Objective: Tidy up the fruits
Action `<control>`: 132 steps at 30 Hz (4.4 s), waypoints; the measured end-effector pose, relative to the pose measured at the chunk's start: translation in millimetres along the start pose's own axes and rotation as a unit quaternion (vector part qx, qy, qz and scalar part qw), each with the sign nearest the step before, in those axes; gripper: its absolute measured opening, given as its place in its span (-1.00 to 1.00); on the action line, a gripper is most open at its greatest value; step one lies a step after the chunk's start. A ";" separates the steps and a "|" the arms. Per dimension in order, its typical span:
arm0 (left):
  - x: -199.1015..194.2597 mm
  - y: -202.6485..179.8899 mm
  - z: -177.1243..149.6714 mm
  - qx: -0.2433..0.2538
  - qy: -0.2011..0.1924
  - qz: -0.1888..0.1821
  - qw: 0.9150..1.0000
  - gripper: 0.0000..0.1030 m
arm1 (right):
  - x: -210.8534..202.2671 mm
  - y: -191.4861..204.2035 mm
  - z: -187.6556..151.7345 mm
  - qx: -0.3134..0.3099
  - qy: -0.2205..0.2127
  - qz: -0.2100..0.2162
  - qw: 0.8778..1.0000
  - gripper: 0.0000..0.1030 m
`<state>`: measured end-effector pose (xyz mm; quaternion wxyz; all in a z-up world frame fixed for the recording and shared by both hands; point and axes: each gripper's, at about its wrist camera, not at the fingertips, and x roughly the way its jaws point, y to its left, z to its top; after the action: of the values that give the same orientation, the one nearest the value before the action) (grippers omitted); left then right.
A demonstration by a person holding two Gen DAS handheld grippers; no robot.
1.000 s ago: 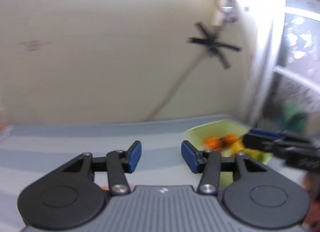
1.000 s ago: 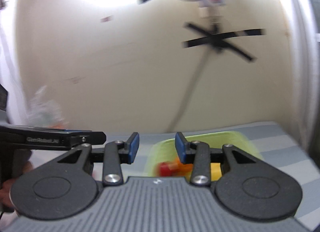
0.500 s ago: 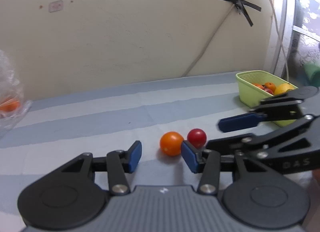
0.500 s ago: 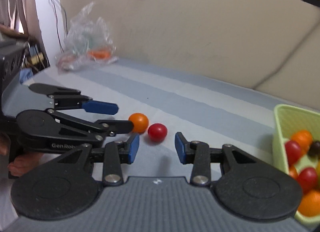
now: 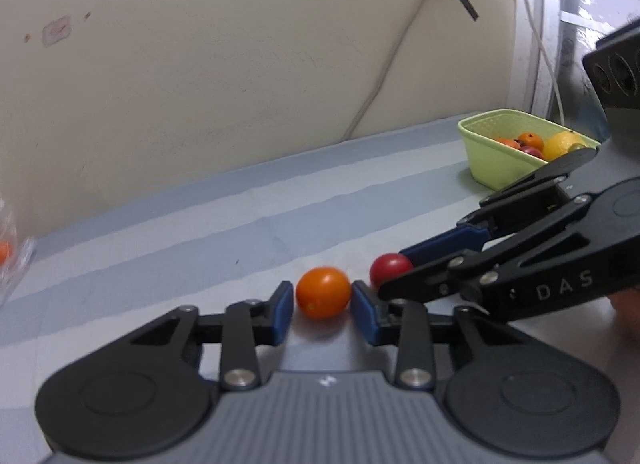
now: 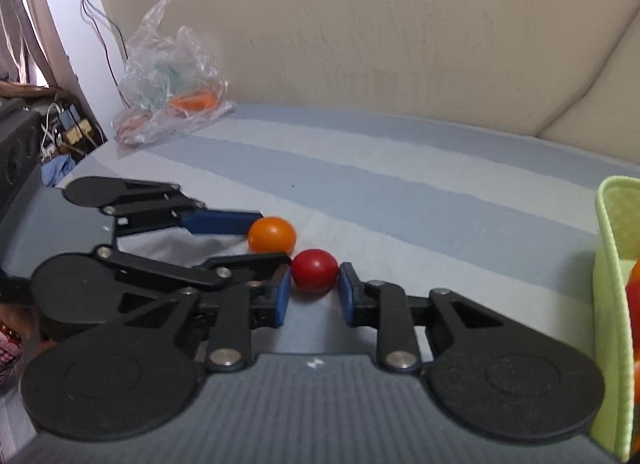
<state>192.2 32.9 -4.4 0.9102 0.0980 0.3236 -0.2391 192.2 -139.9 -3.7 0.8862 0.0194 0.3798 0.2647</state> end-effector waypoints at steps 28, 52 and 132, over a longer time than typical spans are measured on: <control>-146.7 -123.3 -107.0 -0.021 -0.015 -0.013 1.000 -0.39 | -137.9 86.3 -158.7 -0.040 -0.046 -0.094 0.994 -0.45; -164.3 -148.2 -117.8 -0.024 0.002 0.041 0.999 -0.43 | -136.9 91.2 -169.9 -0.074 -0.074 -0.098 0.990 -0.20; -113.3 -139.1 -70.1 -0.137 0.019 0.097 0.986 0.21 | -170.9 72.4 -167.0 0.139 -0.175 -0.268 0.937 -0.18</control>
<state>8.2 -22.2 10.3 0.9278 0.0082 0.3591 -0.1013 -52.5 -188.3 8.0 0.9651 0.0858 0.2432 -0.0458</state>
